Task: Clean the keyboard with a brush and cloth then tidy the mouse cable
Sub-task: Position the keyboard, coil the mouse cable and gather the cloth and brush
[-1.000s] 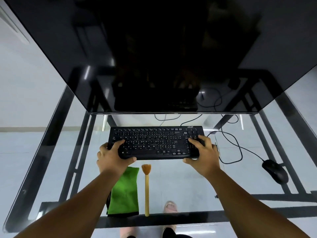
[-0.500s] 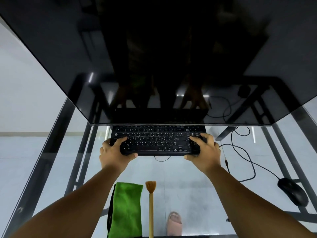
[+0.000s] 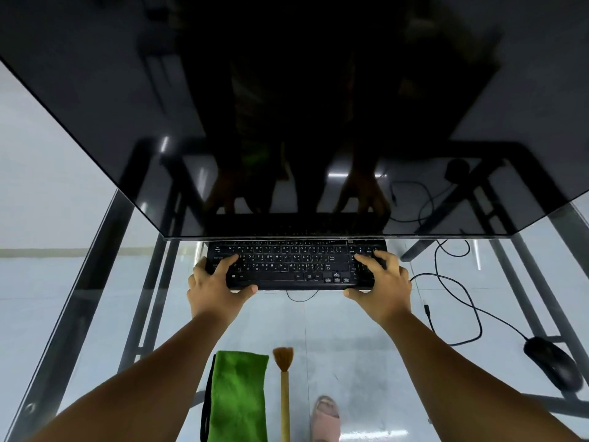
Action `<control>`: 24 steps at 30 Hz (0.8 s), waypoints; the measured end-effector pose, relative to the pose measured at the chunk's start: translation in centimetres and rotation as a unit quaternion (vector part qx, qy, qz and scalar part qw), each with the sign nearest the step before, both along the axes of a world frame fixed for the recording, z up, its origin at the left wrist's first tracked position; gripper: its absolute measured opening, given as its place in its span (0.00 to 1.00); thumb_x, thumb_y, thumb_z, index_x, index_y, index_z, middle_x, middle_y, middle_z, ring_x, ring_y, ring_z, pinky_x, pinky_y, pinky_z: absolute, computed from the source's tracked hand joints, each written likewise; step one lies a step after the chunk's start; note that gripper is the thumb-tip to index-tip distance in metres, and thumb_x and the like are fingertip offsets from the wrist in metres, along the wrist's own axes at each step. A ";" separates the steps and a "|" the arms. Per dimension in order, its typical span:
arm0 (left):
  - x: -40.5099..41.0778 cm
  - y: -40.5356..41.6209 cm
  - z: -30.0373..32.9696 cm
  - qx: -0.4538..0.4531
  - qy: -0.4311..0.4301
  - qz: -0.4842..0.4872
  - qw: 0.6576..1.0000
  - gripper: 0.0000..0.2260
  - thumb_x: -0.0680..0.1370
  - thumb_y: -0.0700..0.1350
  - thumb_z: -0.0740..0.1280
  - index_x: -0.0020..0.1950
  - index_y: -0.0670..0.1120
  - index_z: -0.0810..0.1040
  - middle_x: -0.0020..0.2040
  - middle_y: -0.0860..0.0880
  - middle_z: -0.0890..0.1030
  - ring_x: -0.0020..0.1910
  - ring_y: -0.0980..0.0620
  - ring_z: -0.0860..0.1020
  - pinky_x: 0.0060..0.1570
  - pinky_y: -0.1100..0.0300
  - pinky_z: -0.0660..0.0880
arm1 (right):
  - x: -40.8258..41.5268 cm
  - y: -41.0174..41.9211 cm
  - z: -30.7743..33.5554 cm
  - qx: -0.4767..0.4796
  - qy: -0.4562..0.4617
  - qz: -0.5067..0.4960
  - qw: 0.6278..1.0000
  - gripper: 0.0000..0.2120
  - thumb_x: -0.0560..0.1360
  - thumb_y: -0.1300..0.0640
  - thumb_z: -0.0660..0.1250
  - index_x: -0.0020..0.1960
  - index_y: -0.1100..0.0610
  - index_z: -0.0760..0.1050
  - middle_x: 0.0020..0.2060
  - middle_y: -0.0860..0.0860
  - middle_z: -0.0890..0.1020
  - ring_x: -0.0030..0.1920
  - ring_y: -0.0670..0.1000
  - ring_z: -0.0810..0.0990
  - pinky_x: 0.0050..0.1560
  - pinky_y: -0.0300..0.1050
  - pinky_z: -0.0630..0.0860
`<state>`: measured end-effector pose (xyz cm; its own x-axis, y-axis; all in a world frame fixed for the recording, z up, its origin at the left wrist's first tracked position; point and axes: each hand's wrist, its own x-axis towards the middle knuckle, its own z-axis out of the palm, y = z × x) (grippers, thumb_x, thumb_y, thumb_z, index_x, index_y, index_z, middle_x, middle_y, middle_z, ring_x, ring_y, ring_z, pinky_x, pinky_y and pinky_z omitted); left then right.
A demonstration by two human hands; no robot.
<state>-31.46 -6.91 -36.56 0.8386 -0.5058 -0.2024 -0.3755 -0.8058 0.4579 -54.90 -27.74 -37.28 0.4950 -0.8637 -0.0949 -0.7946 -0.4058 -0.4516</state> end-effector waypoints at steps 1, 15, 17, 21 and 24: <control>-0.1 0.0 -0.1 0.004 -0.003 -0.002 1.000 0.34 0.67 0.62 0.74 0.71 0.62 0.67 0.74 0.41 0.60 0.70 0.39 0.62 0.67 0.43 0.64 | 0.0 0.0 0.0 0.000 0.003 0.003 1.000 0.37 0.61 0.42 0.79 0.67 0.38 0.71 0.69 0.46 0.65 0.63 0.58 0.68 0.67 0.55 0.65; -7.4 -3.2 0.1 0.046 -0.065 -0.163 0.983 0.33 0.78 0.64 0.56 0.79 0.53 0.51 0.80 0.52 0.43 0.78 0.51 0.42 0.75 0.49 0.46 | -5.3 -0.7 1.6 -0.042 -0.052 -0.034 0.997 0.28 0.74 0.44 0.67 0.73 0.44 0.66 0.74 0.44 0.64 0.76 0.50 0.58 0.69 0.55 0.63; -9.6 -5.1 0.1 0.045 -0.065 -0.191 0.978 0.34 0.78 0.64 0.54 0.79 0.51 0.48 0.80 0.53 0.42 0.78 0.53 0.41 0.76 0.50 0.44 | -7.9 -1.6 1.4 -0.055 -0.058 -0.059 0.995 0.27 0.75 0.46 0.67 0.72 0.46 0.67 0.74 0.45 0.66 0.76 0.51 0.59 0.70 0.58 0.64; -13.7 -8.5 0.2 0.040 -0.058 -0.223 0.972 0.34 0.79 0.64 0.51 0.80 0.50 0.45 0.79 0.53 0.41 0.78 0.53 0.40 0.75 0.50 0.42 | -13.0 -3.0 1.5 -0.062 -0.053 -0.104 0.991 0.26 0.75 0.51 0.67 0.72 0.47 0.67 0.73 0.46 0.67 0.74 0.52 0.61 0.70 0.59 0.63; -16.5 -10.7 0.2 0.042 -0.051 -0.237 0.969 0.34 0.79 0.63 0.51 0.79 0.49 0.44 0.79 0.53 0.40 0.78 0.53 0.39 0.76 0.50 0.42 | -16.9 -4.0 1.4 -0.067 -0.042 -0.136 0.988 0.27 0.74 0.55 0.67 0.72 0.47 0.67 0.73 0.46 0.67 0.74 0.51 0.61 0.71 0.58 0.59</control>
